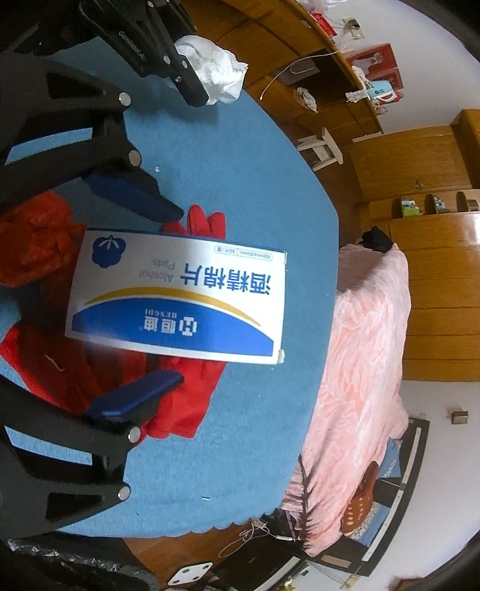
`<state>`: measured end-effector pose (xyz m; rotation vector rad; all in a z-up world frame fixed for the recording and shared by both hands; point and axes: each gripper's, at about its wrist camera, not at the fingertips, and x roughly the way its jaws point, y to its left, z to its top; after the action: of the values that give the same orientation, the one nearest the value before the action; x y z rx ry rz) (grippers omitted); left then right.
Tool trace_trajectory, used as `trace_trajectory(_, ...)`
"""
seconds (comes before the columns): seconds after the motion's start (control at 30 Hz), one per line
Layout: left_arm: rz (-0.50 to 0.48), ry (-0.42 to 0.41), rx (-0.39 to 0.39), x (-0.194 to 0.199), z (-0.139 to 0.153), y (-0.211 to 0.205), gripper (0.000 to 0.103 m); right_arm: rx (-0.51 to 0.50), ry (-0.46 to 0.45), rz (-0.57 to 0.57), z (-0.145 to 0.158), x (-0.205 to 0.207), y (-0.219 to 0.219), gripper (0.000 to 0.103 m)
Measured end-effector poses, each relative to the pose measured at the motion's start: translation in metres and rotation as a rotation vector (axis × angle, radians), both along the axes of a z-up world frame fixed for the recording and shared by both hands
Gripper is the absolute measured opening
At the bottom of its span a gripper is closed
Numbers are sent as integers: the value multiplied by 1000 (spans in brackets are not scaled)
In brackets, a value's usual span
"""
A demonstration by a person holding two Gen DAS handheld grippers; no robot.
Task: Collect trash
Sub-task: 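Grasp the white-and-blue alcohol pads box with the right tool while the left holds the tissue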
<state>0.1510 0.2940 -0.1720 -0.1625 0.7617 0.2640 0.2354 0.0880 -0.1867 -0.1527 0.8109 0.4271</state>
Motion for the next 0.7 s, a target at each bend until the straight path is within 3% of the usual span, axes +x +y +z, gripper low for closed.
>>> trace_trajectory(0.13, -2, -5, -4, 0, 1, -1, 34, -1, 14, 13, 0, 1, 1, 61)
trace_trajectory(0.7, -21, -50, 4, -3, 22, -16, 34, 57, 32, 25, 15, -3, -15, 59)
